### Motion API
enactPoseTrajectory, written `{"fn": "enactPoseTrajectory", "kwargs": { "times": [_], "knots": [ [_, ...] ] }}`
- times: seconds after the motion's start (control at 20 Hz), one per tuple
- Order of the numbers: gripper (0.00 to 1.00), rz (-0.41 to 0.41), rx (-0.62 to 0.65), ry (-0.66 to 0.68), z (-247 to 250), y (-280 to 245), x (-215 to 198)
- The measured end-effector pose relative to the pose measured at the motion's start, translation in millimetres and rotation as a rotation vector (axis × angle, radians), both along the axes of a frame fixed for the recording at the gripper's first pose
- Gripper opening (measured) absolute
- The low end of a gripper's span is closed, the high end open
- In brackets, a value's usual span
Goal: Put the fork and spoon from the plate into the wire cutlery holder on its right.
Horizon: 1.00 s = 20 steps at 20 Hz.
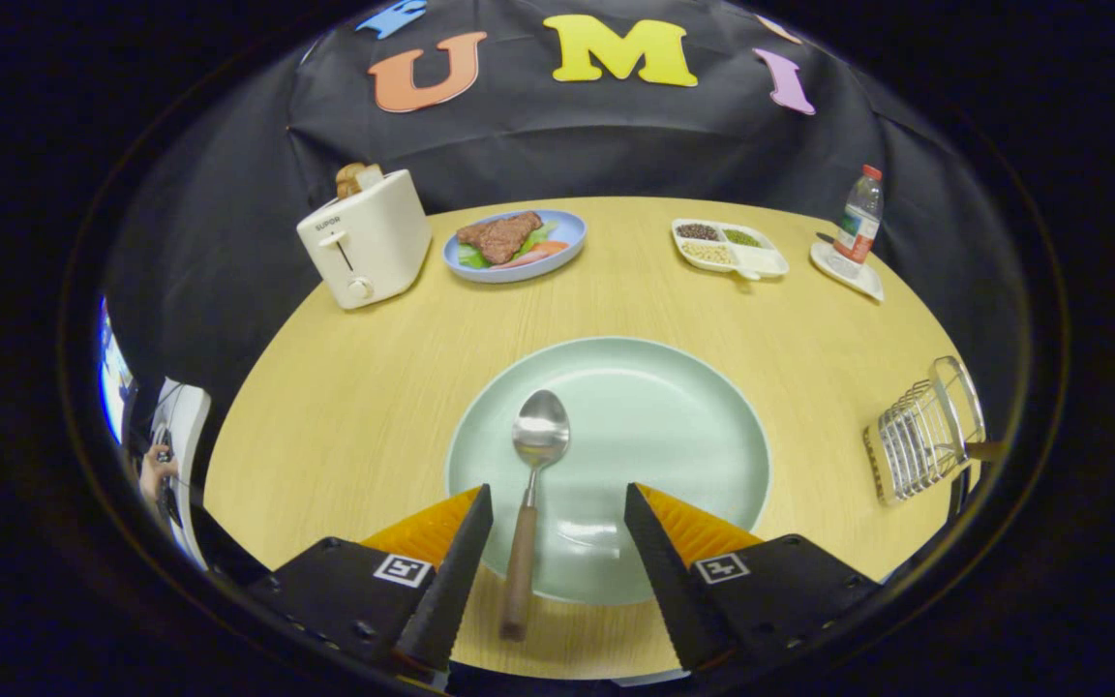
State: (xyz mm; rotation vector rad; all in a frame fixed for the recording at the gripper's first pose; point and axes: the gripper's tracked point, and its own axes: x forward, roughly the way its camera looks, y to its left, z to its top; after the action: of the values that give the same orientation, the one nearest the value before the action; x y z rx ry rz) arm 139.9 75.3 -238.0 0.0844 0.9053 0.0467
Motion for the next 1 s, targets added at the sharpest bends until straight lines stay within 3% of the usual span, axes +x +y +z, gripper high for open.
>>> {"fn": "enactPoseTrajectory", "kwargs": {
  "times": [0.3,0.45,0.55,0.65,0.7,0.75,1.0],
  "knots": [
    [0.64,0.007,0.004,0.061,-19,13,-1],
    [0.29,-0.001,0.014,0.084,-23,14,-3],
    [0.35,0.001,0.019,0.088,-25,13,0],
    [0.12,0.013,0.020,0.096,-26,17,-3],
    [0.14,0.019,0.022,0.097,-22,17,-5],
    [0.08,0.025,0.022,0.102,-24,18,-5],
    [0.04,0.028,0.035,0.088,-15,14,-11]
  ]
}}
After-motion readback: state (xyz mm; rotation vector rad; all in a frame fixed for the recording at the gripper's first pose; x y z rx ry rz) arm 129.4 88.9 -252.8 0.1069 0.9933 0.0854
